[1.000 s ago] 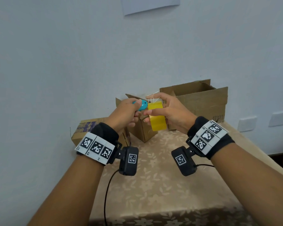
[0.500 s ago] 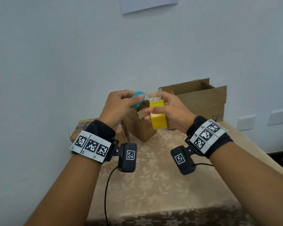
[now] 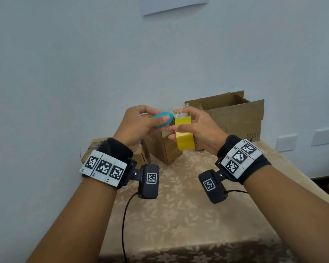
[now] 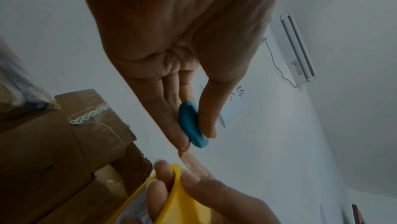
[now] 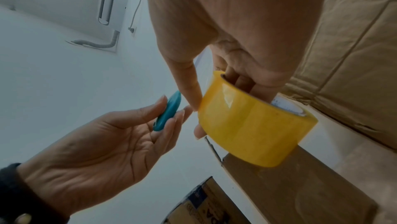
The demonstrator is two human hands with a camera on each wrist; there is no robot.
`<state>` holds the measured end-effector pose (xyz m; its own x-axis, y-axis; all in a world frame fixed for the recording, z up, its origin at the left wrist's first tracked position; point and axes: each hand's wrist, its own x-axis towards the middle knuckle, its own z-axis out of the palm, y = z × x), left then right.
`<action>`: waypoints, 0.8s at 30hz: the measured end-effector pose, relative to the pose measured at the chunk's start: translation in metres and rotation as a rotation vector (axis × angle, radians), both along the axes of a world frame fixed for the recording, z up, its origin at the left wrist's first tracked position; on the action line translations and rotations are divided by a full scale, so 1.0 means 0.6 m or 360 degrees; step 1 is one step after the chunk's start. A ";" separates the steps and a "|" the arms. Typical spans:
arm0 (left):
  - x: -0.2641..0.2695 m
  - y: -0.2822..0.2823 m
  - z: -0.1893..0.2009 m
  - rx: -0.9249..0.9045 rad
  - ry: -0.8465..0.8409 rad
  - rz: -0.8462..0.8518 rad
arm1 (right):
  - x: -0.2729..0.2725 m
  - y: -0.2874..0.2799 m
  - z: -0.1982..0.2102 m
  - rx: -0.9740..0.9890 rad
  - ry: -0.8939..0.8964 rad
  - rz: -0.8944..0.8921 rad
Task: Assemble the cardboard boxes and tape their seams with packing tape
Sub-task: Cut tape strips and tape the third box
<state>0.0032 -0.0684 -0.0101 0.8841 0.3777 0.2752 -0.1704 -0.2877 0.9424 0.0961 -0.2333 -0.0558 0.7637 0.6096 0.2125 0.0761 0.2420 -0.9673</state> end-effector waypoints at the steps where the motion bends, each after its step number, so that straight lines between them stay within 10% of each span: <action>1: -0.001 0.001 0.000 -0.0044 0.0015 -0.0006 | 0.000 -0.001 0.000 -0.0007 -0.0012 -0.0001; 15: 0.002 0.003 -0.009 0.0481 0.0307 -0.0164 | -0.005 -0.002 0.002 -0.0082 -0.0169 0.0011; 24: -0.002 0.000 -0.010 0.0235 0.0537 -0.0340 | -0.006 -0.001 0.002 -0.0113 -0.0215 0.0039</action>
<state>0.0018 -0.0685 -0.0164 0.9880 0.1545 -0.0059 0.0704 -0.4157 0.9068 0.0926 -0.2342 -0.0549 0.7158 0.6448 0.2681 0.2017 0.1767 -0.9634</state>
